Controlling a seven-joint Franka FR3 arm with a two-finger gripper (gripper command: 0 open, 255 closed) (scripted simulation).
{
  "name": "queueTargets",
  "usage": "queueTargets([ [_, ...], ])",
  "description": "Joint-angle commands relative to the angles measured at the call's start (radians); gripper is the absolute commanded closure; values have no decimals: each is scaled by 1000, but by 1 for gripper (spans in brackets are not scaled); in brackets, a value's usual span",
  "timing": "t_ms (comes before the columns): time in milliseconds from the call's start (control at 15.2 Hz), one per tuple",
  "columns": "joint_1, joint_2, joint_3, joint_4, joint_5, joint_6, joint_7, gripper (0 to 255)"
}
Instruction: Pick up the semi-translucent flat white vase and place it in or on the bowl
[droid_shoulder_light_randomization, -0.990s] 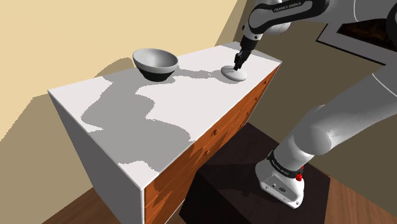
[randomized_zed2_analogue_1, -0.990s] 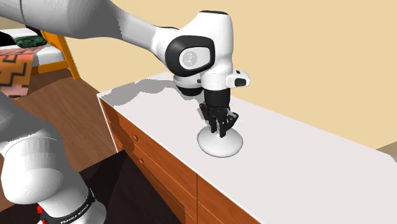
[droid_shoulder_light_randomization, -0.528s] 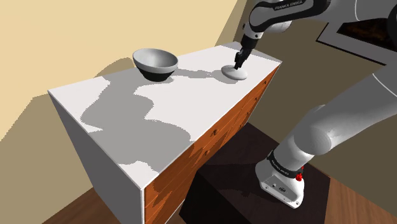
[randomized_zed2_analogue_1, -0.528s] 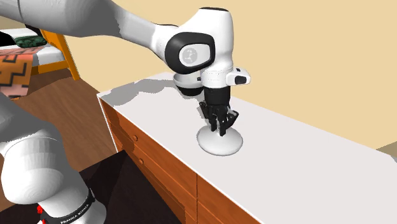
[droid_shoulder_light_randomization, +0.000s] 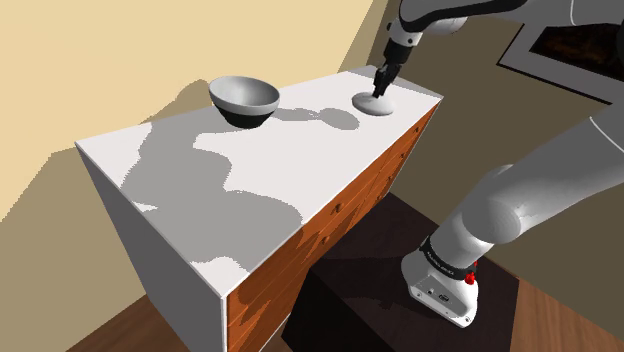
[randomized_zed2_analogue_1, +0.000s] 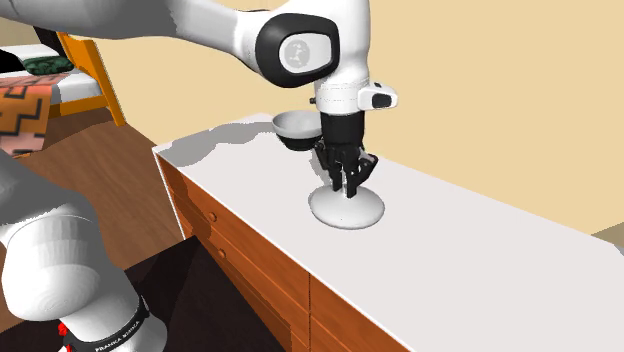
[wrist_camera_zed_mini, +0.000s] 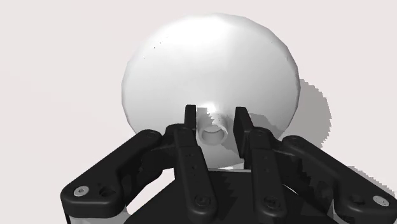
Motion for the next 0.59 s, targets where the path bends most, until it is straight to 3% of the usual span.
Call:
queueTargets([
  [0, 1, -3, 2, 22, 1, -26, 0, 255],
  [528, 4, -12, 10, 122, 5, -133, -4, 255],
])
